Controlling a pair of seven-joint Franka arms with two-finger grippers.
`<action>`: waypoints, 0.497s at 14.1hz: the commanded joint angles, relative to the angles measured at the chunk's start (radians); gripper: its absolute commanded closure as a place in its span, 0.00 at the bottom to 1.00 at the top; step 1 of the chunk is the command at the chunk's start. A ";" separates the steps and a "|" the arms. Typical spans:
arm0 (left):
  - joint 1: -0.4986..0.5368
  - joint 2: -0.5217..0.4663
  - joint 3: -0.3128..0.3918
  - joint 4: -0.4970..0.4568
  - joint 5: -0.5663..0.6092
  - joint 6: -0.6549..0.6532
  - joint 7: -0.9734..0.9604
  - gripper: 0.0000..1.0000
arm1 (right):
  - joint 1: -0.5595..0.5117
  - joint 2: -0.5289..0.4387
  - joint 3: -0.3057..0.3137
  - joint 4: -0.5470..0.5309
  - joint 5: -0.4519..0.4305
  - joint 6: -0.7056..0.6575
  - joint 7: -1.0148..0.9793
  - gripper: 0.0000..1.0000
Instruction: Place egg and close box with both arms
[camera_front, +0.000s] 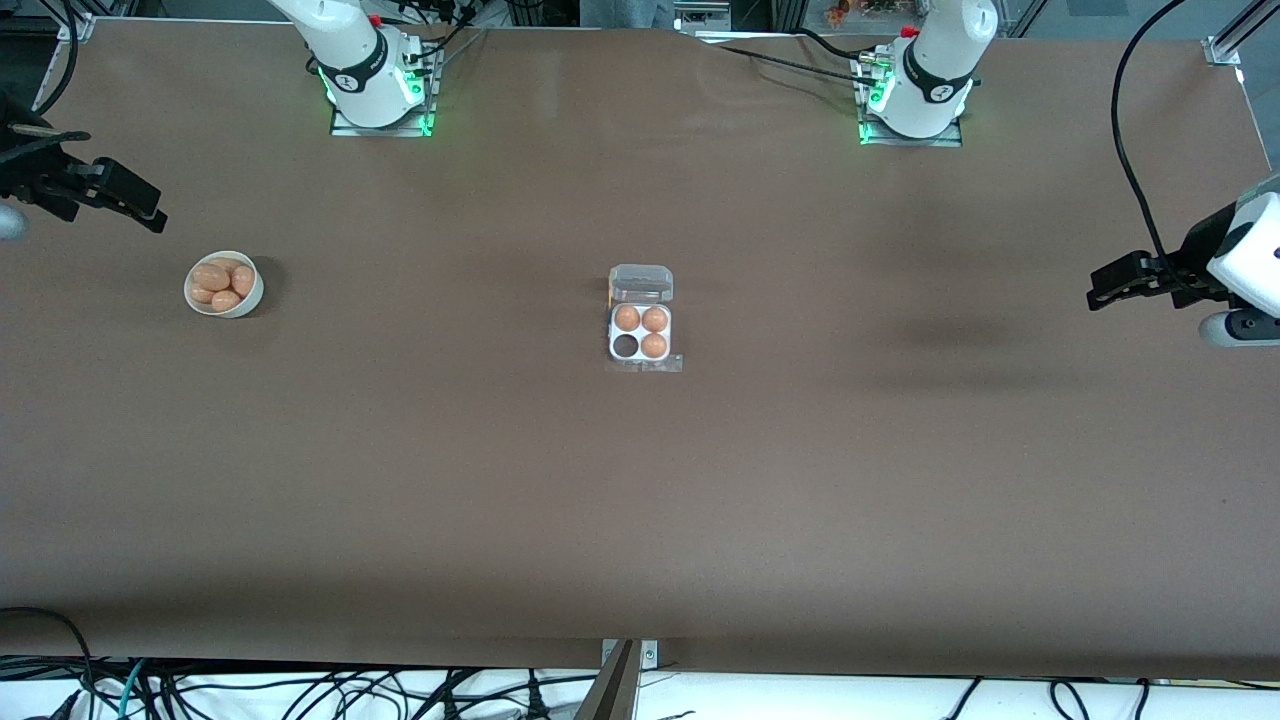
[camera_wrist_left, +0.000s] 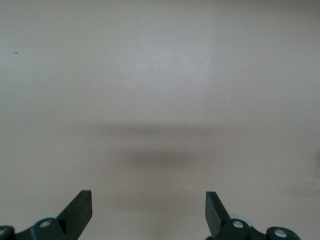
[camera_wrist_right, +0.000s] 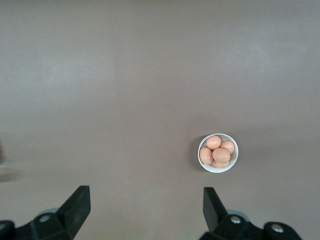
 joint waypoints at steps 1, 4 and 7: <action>0.008 0.006 -0.004 0.017 -0.014 -0.001 0.021 0.00 | -0.007 -0.004 0.003 0.000 0.013 -0.003 -0.001 0.00; 0.008 0.006 -0.004 0.018 -0.014 -0.001 0.021 0.00 | -0.007 -0.002 0.003 0.000 0.013 -0.003 -0.001 0.00; 0.008 0.006 -0.004 0.017 -0.014 -0.001 0.021 0.00 | -0.007 0.012 0.003 0.000 0.013 -0.010 -0.013 0.00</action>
